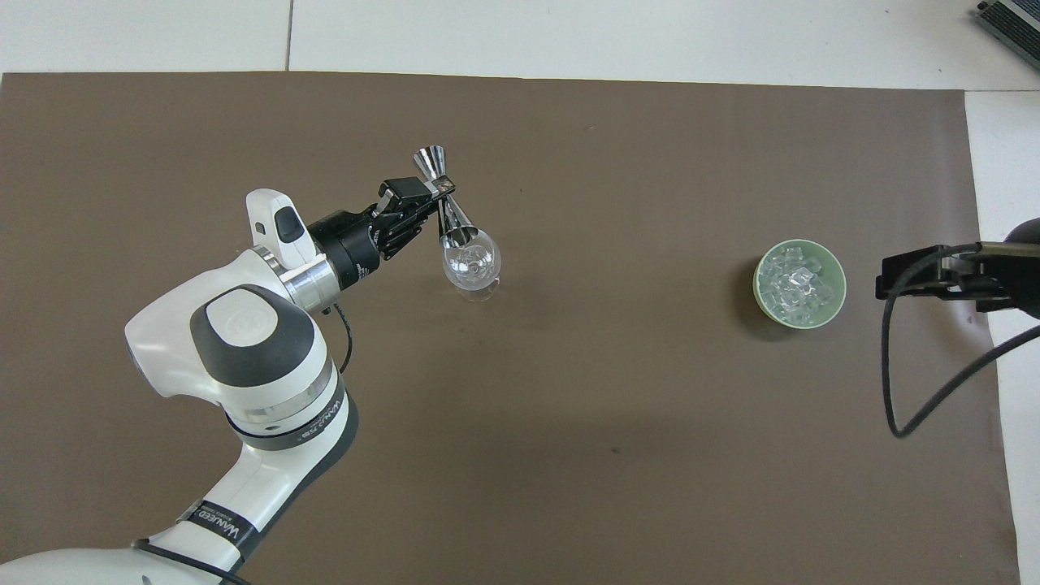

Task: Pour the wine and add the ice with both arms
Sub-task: 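Tilt the jigger over the glass with the left gripper to pour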

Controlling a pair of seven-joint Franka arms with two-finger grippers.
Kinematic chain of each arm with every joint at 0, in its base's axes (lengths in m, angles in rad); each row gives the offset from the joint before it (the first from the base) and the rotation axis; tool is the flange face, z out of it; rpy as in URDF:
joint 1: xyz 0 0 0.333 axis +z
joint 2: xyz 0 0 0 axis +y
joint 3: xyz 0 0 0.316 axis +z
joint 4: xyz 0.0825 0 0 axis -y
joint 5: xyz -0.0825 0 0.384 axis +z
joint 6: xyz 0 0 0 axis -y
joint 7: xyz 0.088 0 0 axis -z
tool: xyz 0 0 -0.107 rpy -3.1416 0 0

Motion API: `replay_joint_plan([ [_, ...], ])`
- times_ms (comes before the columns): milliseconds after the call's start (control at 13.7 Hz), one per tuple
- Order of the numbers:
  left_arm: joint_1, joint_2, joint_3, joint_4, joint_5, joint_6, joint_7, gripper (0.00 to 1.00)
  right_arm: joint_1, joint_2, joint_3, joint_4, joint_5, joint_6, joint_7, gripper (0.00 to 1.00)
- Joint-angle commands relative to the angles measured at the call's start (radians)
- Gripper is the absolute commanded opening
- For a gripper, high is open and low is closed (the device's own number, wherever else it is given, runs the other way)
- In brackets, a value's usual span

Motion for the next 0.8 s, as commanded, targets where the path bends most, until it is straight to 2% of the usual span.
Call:
replay_joint_plan([
  [0,-0.007,0.004,0.008,0.014,0.008,-0.011,0.038,0.0,0.006,-0.022,-0.007,-0.024,-0.003,0.012,0.002,1.0],
  [730,-0.007,0.001,0.008,0.014,0.023,-0.031,0.118,0.0,0.006,-0.022,-0.007,-0.024,-0.003,0.012,0.002,1.0],
])
